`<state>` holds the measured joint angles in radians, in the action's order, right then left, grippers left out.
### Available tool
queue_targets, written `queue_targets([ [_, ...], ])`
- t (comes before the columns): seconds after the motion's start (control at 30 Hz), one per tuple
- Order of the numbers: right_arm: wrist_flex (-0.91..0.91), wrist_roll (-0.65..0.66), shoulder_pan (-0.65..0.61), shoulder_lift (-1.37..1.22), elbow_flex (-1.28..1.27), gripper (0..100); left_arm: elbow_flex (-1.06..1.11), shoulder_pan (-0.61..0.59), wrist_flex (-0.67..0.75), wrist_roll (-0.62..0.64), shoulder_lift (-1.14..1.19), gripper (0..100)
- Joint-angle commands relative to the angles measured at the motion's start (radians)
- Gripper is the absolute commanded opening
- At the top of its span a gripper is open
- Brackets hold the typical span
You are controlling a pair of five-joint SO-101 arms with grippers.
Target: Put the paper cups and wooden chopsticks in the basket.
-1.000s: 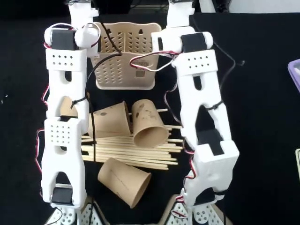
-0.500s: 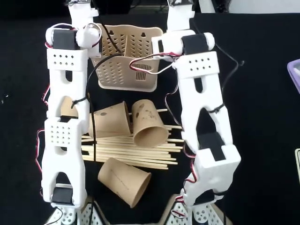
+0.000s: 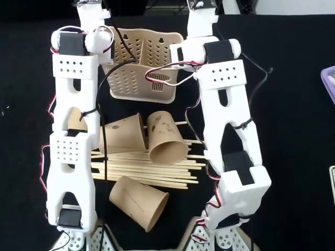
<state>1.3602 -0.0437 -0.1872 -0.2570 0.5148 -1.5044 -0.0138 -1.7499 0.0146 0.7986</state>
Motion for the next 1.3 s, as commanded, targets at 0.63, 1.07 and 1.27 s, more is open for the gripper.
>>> queue_targets([
  [0.63,-0.035,0.012,-0.003,0.025,0.074,15.5,0.031,-0.03,0.218,0.064,-0.135,24],
  [1.07,-0.058,0.012,0.003,-0.044,0.081,6.4,-0.077,-0.047,0.192,0.071,0.029,7],
  [1.27,-0.091,0.012,0.025,-0.051,0.073,1.1,-0.159,-0.021,0.051,0.066,0.031,3],
])
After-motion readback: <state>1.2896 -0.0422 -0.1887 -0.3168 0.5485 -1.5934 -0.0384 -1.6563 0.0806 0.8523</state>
